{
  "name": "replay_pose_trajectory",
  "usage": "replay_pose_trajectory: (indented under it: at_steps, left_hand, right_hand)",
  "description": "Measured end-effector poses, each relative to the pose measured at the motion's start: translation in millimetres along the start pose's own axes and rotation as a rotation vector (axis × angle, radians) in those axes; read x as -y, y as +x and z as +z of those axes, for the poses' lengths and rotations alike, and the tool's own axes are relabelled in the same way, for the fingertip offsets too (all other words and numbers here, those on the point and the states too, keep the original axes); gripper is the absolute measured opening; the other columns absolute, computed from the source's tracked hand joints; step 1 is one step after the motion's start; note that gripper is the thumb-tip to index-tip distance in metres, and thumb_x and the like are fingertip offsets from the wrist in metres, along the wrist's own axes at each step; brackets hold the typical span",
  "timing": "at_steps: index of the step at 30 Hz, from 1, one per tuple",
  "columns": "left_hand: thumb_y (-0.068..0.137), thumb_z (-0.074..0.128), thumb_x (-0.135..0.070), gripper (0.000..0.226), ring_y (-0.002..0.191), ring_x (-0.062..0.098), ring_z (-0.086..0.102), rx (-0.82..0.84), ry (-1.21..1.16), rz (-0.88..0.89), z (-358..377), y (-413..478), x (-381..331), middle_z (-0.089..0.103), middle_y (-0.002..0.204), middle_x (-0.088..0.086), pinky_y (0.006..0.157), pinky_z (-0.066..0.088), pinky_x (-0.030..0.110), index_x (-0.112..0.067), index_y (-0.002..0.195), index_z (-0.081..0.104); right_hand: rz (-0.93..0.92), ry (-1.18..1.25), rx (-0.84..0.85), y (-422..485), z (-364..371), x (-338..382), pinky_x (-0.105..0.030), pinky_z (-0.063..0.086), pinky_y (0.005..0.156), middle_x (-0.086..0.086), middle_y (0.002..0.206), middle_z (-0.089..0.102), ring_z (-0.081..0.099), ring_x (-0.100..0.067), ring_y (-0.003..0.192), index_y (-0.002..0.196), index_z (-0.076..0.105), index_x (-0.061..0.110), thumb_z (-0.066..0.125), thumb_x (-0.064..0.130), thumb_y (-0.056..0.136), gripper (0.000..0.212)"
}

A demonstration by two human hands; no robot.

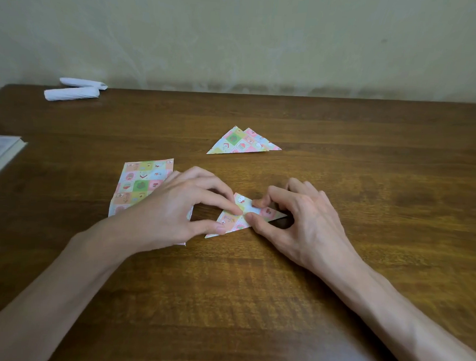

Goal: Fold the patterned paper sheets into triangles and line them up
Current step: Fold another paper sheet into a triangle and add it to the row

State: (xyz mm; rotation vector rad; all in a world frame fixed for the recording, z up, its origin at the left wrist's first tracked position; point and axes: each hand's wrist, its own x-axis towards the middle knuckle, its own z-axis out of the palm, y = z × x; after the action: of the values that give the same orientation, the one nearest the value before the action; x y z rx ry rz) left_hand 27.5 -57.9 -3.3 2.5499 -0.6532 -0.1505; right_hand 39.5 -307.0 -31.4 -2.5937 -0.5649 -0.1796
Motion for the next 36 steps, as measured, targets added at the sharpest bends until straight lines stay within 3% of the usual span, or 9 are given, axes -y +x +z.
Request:
replay_pose_trajectory:
  at_steps: [4,10,15,22,27,31,36]
  left_hand:
    - [0.088,0.073,-0.048,0.037,0.143,-0.001,0.029,0.107,-0.029,-0.015,-9.7,-4.2,3.1,0.05,0.137,-0.038,0.117,0.024,0.047,-0.056,0.123,0.065]
    - [0.089,0.069,-0.049,0.04,0.144,-0.007,0.024,0.159,-0.021,-0.012,-13.2,-4.1,4.1,0.045,0.14,-0.041,0.119,0.021,0.048,-0.058,0.127,0.062]
    - [0.089,0.069,-0.052,0.04,0.145,-0.007,0.024,0.171,-0.05,-0.016,-13.6,-4.7,4.8,0.045,0.141,-0.041,0.12,0.022,0.055,-0.059,0.128,0.061]
    - [0.086,0.071,-0.054,0.048,0.147,-0.01,0.019,0.148,-0.055,-0.037,-15.9,-9.0,7.1,0.042,0.144,-0.042,0.121,0.013,0.045,-0.061,0.131,0.056]
    - [0.085,0.073,-0.056,0.055,0.143,0.003,0.023,0.183,-0.083,-0.162,-19.6,-11.1,4.1,0.024,0.144,-0.043,0.119,0.022,0.045,-0.074,0.128,0.045]
    - [0.086,0.078,-0.048,0.056,0.14,-0.009,0.031,0.136,-0.085,-0.08,-19.4,-11.2,3.4,0.039,0.139,-0.039,0.123,0.022,0.046,-0.062,0.132,0.05]
    - [0.086,0.077,-0.048,0.054,0.136,-0.017,0.03,0.141,-0.101,-0.082,-18.7,-10.9,4.8,0.038,0.135,-0.044,0.118,0.026,0.039,-0.061,0.131,0.051]
  right_hand:
    - [0.004,0.004,0.012,0.3,-1.2,1.2,-0.036,0.04,0.078,0.015,0.083,0.042,0.042,-0.009,0.082,0.093,0.064,0.038,0.057,0.07,0.083,0.034]
    - [0.012,-0.022,0.021,-1.8,-3.3,4.5,-0.034,0.037,0.076,0.017,0.083,0.04,0.043,-0.008,0.083,0.089,0.058,0.041,0.058,0.072,0.084,0.031]
    - [0.05,-0.111,0.007,-2.6,-2.6,20.6,-0.038,0.042,0.082,0.015,0.095,0.044,0.048,-0.013,0.092,0.092,0.054,0.037,0.05,0.089,0.074,0.055]
    - [0.135,-0.145,0.092,-0.8,-4.6,44.9,-0.043,0.04,0.091,0.011,0.115,0.041,0.041,-0.018,0.111,0.098,0.044,0.036,0.052,0.096,0.064,0.07]
    - [0.159,-0.189,0.082,-2.1,0.4,49.1,-0.042,0.039,0.089,0.01,0.115,0.039,0.041,-0.019,0.112,0.107,0.047,0.033,0.053,0.094,0.064,0.075]
    - [0.161,-0.193,0.103,-1.4,1.4,48.6,-0.042,0.038,0.09,0.011,0.115,0.037,0.04,-0.019,0.112,0.107,0.046,0.031,0.054,0.093,0.065,0.076]
    - [0.169,-0.093,0.07,-3.6,3.4,42.4,-0.04,0.036,0.09,0.014,0.115,0.039,0.041,-0.017,0.111,0.104,0.049,0.034,0.058,0.089,0.067,0.067]
